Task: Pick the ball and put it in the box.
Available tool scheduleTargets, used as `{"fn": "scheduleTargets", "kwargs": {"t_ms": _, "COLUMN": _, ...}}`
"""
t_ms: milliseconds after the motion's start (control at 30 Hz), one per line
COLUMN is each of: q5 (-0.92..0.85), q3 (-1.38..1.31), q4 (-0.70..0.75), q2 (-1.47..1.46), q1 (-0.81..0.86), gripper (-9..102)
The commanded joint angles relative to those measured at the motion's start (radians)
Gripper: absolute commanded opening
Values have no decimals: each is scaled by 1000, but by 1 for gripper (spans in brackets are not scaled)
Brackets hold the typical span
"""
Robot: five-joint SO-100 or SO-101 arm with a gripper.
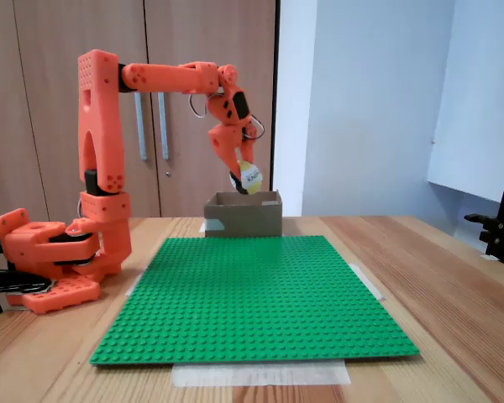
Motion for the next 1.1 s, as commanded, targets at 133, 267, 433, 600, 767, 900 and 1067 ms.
{"fn": "scheduleTargets", "kwargs": {"t_ms": 133, "q5": 35, "q3": -48, "q4": 2, "q2": -28, "q1": 0, "gripper": -1}}
{"fn": "scheduleTargets", "kwargs": {"t_ms": 267, "q5": 37, "q3": -37, "q4": -3, "q2": -31, "q1": -2, "gripper": -1}}
{"fn": "scheduleTargets", "kwargs": {"t_ms": 433, "q5": 32, "q3": -20, "q4": -15, "q2": -31, "q1": -2, "gripper": -1}}
{"fn": "scheduleTargets", "kwargs": {"t_ms": 600, "q5": 31, "q3": -3, "q4": -25, "q2": -31, "q1": -2, "gripper": -1}}
{"fn": "scheduleTargets", "kwargs": {"t_ms": 767, "q5": 28, "q3": 8, "q4": -32, "q2": -31, "q1": -6, "gripper": 3}}
{"fn": "scheduleTargets", "kwargs": {"t_ms": 900, "q5": 25, "q3": 11, "q4": -32, "q2": -26, "q1": -20, "gripper": 10}}
{"fn": "scheduleTargets", "kwargs": {"t_ms": 1067, "q5": 26, "q3": 43, "q4": -44, "q2": -6, "q1": -35, "gripper": 14}}
